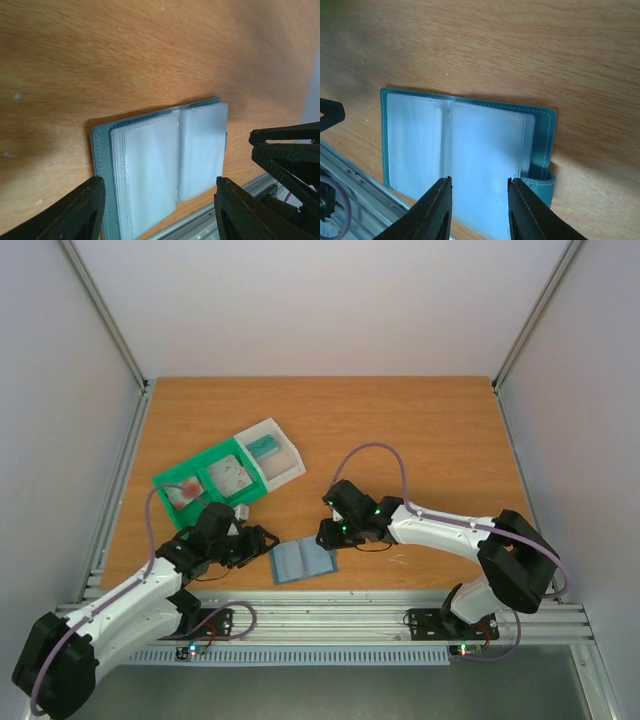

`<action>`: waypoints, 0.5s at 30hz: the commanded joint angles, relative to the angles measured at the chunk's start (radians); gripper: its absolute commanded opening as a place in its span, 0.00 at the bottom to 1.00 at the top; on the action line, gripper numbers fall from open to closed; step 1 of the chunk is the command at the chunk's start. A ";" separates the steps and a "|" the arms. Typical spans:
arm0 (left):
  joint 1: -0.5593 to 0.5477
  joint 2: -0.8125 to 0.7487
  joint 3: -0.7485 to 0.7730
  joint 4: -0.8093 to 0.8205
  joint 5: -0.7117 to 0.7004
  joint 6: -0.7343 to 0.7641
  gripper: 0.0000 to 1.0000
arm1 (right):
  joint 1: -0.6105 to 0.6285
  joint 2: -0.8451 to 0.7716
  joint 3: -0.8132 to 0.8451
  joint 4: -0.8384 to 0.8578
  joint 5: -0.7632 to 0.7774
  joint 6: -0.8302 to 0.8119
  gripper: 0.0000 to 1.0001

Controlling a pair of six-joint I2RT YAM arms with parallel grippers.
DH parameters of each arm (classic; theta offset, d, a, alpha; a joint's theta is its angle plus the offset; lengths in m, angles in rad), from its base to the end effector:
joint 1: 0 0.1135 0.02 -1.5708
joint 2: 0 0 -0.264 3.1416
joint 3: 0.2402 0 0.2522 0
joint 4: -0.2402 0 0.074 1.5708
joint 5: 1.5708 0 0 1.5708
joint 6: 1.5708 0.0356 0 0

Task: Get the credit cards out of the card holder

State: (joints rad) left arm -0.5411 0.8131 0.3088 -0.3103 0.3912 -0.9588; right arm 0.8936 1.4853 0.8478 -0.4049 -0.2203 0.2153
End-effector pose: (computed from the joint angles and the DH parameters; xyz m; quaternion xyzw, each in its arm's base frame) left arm 0.1262 -0.0917 0.1617 -0.1188 0.9067 -0.3790 0.1419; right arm 0.1724 0.2269 0.1850 -0.3463 0.8953 0.2269 0.1648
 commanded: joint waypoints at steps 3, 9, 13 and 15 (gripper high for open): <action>-0.014 0.102 -0.067 0.253 0.039 -0.026 0.59 | 0.002 0.036 -0.039 0.071 -0.035 0.012 0.29; -0.019 0.226 -0.087 0.408 0.074 -0.060 0.54 | 0.002 0.067 -0.099 0.083 -0.007 0.026 0.23; -0.030 0.258 -0.091 0.454 0.073 -0.065 0.51 | 0.002 0.052 -0.159 0.126 0.003 0.059 0.20; -0.034 0.267 -0.096 0.488 0.074 -0.073 0.43 | 0.004 0.052 -0.176 0.139 0.002 0.068 0.19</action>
State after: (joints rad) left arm -0.5598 1.0615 0.2222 0.0200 0.4435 -1.0164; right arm 0.8936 1.5345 0.7204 -0.2962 -0.2390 0.2470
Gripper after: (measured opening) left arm 0.482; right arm 0.202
